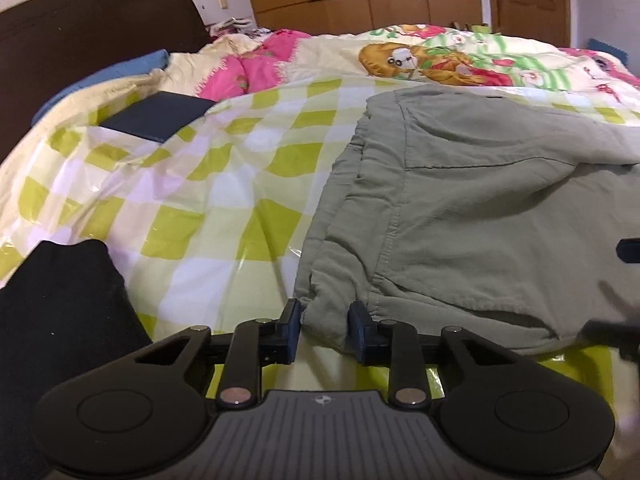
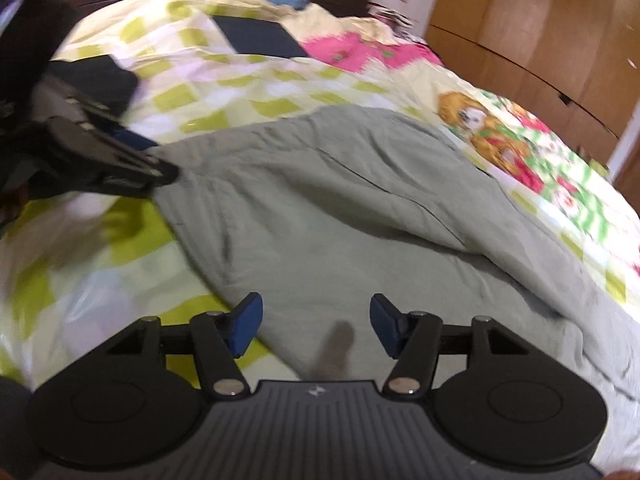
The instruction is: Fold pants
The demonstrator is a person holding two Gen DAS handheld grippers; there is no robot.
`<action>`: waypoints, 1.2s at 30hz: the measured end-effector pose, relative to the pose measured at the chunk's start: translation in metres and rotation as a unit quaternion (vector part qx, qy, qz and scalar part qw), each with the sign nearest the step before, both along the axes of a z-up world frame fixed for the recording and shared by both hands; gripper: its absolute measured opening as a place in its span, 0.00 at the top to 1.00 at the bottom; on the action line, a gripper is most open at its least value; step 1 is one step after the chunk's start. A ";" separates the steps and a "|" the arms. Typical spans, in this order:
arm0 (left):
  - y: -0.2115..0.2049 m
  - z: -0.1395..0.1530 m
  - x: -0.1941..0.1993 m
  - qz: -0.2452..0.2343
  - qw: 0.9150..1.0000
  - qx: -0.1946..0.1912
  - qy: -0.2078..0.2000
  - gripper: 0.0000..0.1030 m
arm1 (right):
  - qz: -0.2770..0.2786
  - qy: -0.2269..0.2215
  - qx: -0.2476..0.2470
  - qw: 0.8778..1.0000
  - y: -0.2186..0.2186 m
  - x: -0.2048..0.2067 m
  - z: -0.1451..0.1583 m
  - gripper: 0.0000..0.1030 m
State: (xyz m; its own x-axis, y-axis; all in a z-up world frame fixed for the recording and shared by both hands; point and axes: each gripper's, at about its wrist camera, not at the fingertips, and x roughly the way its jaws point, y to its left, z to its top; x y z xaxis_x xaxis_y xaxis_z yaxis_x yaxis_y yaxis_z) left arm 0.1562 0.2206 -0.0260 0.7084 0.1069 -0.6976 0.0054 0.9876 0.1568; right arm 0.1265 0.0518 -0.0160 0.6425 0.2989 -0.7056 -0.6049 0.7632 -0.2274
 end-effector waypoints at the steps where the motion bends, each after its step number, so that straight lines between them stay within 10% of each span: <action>1: 0.001 0.001 0.000 -0.004 1.000 0.000 0.000 0.61 | 0.007 -0.001 -0.006 1.000 0.004 0.001 -0.003 0.38; 5: 0.008 0.002 -0.004 -0.010 1.000 -0.010 0.004 0.64 | 0.011 0.009 -0.030 0.999 0.026 0.010 -0.020 0.41; 10: 0.027 0.003 -0.010 0.009 1.000 -0.013 0.014 0.65 | 0.010 0.059 -0.002 0.998 0.050 0.013 -0.017 0.80; 21: 0.062 0.013 -0.038 0.060 0.997 0.054 0.005 0.63 | 0.029 0.091 0.075 0.993 0.087 -0.017 0.001 0.72; 30: 0.017 0.038 -0.052 0.037 0.993 0.108 -0.031 0.63 | -0.167 0.045 0.103 0.979 -0.086 -0.033 0.033 0.57; 36: -0.057 0.034 -0.041 -0.038 0.995 0.087 -0.023 0.63 | -0.385 0.028 0.063 0.920 -0.255 -0.032 0.010 0.57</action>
State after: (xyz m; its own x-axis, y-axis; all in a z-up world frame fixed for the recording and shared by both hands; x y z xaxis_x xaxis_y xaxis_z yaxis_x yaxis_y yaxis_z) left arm 0.1157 0.1640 0.0079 0.7502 0.1680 -0.6395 0.0673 0.9428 0.3266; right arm 0.0949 -0.2028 -0.0060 0.6620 -0.1473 -0.7349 0.1182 0.9887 -0.0917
